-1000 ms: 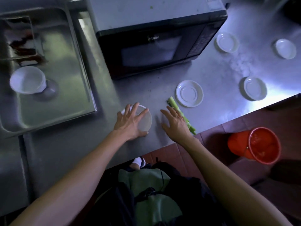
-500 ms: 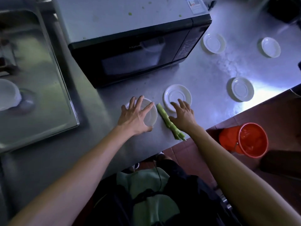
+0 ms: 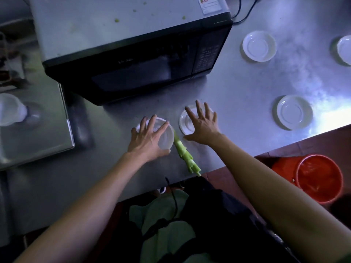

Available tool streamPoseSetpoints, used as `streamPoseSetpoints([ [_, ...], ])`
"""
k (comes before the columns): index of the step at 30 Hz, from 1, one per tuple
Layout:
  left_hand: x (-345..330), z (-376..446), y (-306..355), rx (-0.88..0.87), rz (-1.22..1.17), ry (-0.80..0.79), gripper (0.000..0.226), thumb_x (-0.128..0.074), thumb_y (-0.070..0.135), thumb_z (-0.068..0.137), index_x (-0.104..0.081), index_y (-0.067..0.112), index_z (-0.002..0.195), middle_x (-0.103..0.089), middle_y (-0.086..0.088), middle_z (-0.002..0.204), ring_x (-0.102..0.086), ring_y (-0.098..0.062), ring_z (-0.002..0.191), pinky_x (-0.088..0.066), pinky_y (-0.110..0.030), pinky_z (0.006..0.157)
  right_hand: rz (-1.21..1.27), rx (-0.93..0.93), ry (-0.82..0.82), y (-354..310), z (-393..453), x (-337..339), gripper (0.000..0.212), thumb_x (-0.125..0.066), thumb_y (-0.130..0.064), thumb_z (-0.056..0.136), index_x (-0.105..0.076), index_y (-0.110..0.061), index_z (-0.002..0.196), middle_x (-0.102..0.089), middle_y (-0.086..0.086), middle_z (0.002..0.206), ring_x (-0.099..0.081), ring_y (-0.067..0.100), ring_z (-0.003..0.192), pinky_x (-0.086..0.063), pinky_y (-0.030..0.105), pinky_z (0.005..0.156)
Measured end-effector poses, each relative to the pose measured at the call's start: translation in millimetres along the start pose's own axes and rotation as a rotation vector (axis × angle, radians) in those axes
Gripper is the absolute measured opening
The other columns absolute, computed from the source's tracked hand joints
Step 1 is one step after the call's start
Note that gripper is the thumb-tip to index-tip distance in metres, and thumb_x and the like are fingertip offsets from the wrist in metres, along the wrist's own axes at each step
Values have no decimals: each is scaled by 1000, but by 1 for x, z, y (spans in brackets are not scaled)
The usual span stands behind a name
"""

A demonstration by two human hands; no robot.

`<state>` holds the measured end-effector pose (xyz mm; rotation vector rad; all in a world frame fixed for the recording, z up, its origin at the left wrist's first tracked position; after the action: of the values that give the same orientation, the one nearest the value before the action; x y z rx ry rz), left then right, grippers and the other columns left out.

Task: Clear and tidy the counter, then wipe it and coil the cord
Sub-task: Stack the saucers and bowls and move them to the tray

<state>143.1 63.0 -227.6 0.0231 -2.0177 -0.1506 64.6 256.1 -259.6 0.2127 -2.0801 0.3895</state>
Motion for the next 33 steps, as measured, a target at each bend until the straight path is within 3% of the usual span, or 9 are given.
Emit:
streamPoseSetpoints([
  [7, -11, -12, 14, 127, -47, -38, 103, -60, 76, 64, -11, 48, 150, 1, 0, 161, -2, -34, 149, -29, -63, 108, -7, 81, -16, 6, 13, 1, 123, -71, -76, 62, 2, -41, 154, 12, 6, 166, 14, 44, 149, -11, 73, 111],
  [12, -11, -27, 16, 183, -57, 16, 101, -58, 75, 59, -17, 48, 147, -7, 0, 159, -11, -33, 147, -35, -61, 104, -33, 89, 26, 6, 14, 10, 120, -74, -75, 55, -12, -40, 152, -4, 6, 162, -5, 44, 146, -29, 65, 106],
  [16, -12, -45, -3, 222, -73, 43, 100, -58, 75, 59, -18, 46, 146, -7, -1, 158, -9, -33, 146, -35, -61, 103, -29, 105, 109, -13, 6, 21, 120, -70, -80, 55, -13, -39, 152, -6, 6, 162, -9, 43, 146, -31, 63, 104],
  [22, -25, -93, -52, 297, -136, 75, 103, -59, 77, 61, -15, 46, 149, -2, -1, 160, -5, -34, 148, -30, -62, 106, -39, 202, 138, -84, -14, 24, 118, -70, -78, 57, -12, -38, 153, -6, 4, 161, -11, 40, 145, -33, 63, 104],
  [33, -60, -253, -192, 503, -211, 201, 103, -58, 81, 65, -12, 47, 150, 2, 0, 162, -3, -32, 148, -28, -62, 108, -129, 412, 159, -271, -83, -7, 115, -71, -76, 59, -14, -39, 151, -6, 4, 159, -14, 39, 142, -35, 61, 103],
])
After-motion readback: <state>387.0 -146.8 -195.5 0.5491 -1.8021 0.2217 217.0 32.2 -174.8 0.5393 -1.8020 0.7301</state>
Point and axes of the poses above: each hand's wrist, its own z-axis towards the middle knuckle, its own x-axis out of the back of the hand, y = z × x, the point moved 6 cm from there along z, towards the middle knuckle
